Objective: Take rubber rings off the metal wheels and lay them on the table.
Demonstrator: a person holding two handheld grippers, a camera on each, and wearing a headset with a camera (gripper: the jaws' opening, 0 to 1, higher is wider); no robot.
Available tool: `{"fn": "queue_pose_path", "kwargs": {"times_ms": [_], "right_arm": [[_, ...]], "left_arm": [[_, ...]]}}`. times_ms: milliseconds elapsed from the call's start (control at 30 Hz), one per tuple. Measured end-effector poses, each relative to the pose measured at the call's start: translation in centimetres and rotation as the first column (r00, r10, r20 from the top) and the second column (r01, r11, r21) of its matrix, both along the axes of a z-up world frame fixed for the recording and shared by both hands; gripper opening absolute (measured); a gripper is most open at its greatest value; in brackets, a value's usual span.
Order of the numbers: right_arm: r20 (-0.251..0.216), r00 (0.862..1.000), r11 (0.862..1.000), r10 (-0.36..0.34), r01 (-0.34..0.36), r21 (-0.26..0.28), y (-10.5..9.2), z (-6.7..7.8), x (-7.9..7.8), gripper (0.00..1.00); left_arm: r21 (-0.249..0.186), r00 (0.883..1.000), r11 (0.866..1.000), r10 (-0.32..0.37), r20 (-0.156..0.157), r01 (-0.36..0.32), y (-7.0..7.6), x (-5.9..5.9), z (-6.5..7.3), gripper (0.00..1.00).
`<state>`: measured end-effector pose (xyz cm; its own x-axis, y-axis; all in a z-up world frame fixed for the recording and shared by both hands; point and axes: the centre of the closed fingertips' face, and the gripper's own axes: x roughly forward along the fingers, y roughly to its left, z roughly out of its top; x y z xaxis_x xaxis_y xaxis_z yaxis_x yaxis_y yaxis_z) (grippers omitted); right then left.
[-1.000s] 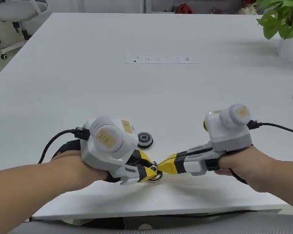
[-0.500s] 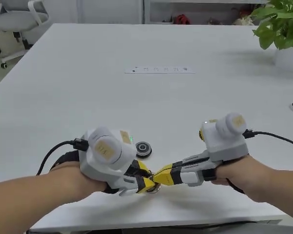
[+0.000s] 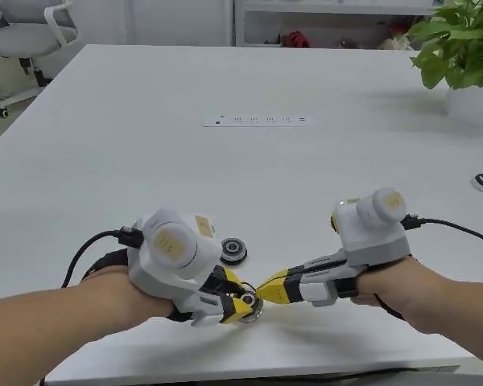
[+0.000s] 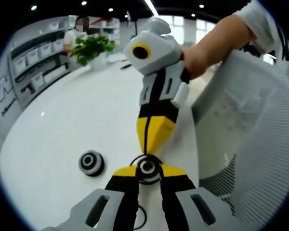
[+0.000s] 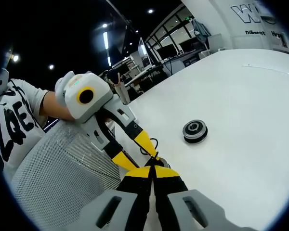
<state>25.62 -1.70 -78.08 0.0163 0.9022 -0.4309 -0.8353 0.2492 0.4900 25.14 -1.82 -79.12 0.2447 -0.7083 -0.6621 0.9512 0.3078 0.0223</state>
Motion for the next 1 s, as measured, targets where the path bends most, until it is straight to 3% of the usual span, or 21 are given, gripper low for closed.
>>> {"fn": "queue_pose_path", "kwargs": {"times_ms": [267, 600, 1000], "right_arm": [[0.004, 1.0, 1.0, -0.001, 0.001, 0.001, -0.1, 0.5, 0.1, 0.0], [0.011, 1.0, 1.0, 0.0, 0.0, 0.022, 0.6, 2.0, 0.4, 0.0], [0.033, 0.999, 0.999, 0.032, -0.032, 0.025, 1.9, 3.3, 0.3, 0.0]], "left_arm": [[-0.045, 1.0, 0.999, -0.007, 0.001, 0.007, 0.3, -0.3, 2.0, 0.26], [-0.106, 1.0, 0.994, 0.029, -0.002, -0.029, 2.1, -0.7, 4.4, 0.36], [-0.142, 0.996, 0.986, 0.092, 0.002, -0.091, 5.0, -0.8, 5.6, 0.44]]}}
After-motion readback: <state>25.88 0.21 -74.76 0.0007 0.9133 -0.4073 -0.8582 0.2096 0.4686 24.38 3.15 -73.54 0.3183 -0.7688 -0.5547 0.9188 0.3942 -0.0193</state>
